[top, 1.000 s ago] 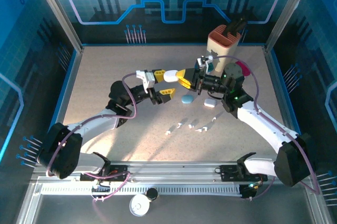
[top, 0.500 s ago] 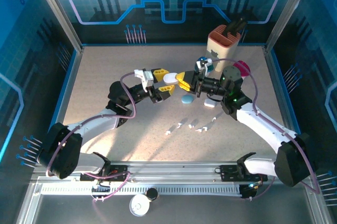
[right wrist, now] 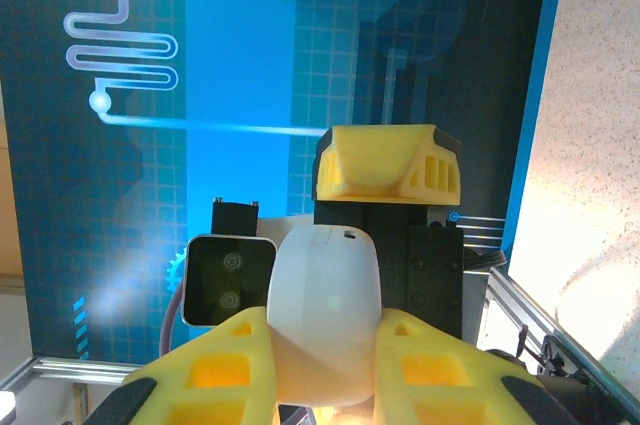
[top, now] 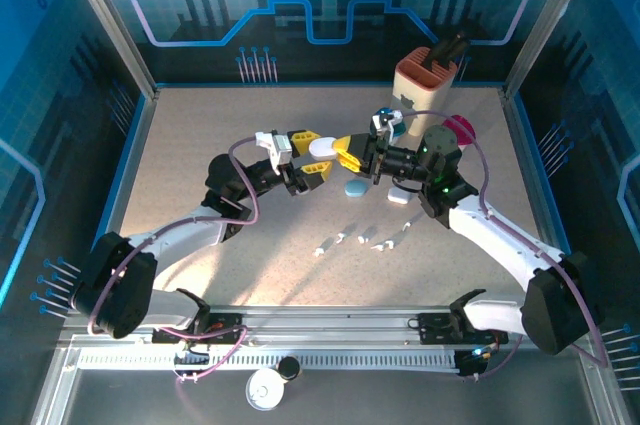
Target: Insert the wireless bluetooth earbuds into the charging case
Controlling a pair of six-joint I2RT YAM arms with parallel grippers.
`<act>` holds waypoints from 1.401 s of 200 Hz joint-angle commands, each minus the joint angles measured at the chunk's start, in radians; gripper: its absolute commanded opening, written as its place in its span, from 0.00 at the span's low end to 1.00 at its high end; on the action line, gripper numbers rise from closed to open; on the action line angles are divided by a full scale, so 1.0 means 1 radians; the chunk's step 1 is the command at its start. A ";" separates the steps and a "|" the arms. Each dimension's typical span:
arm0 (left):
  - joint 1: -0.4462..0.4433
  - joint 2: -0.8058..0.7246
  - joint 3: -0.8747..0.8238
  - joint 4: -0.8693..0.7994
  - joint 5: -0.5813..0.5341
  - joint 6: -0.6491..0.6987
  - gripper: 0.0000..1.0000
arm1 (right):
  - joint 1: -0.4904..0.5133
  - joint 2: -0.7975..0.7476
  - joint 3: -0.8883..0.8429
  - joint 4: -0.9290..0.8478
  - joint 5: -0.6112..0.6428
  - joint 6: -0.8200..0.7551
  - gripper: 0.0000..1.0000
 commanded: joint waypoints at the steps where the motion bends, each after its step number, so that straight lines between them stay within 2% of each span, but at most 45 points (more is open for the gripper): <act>1: -0.007 0.008 0.029 0.042 0.020 -0.005 0.58 | 0.012 0.003 0.010 0.046 0.006 0.013 0.09; 66: -0.008 0.010 0.037 0.040 0.033 -0.014 0.51 | 0.013 0.002 0.004 0.033 0.005 0.006 0.09; 143: -0.008 0.007 0.037 0.043 0.032 -0.024 0.57 | 0.012 0.011 -0.002 0.027 0.005 0.000 0.09; 188: -0.008 0.016 0.032 0.040 0.043 -0.022 0.47 | 0.013 0.015 0.001 0.057 0.005 0.021 0.10; 207: -0.007 0.018 0.032 0.039 0.045 -0.021 0.36 | 0.012 0.012 -0.002 0.052 0.009 0.021 0.10; 237: -0.008 0.021 0.025 0.036 0.044 -0.009 0.39 | 0.013 0.009 0.003 0.062 0.012 0.028 0.13; 254: -0.008 0.018 0.025 0.026 0.048 -0.007 0.38 | 0.009 0.006 0.012 0.050 0.007 0.006 0.25; 280: -0.007 -0.013 0.031 -0.057 0.070 0.026 0.37 | -0.017 -0.035 0.049 -0.100 0.004 -0.171 0.60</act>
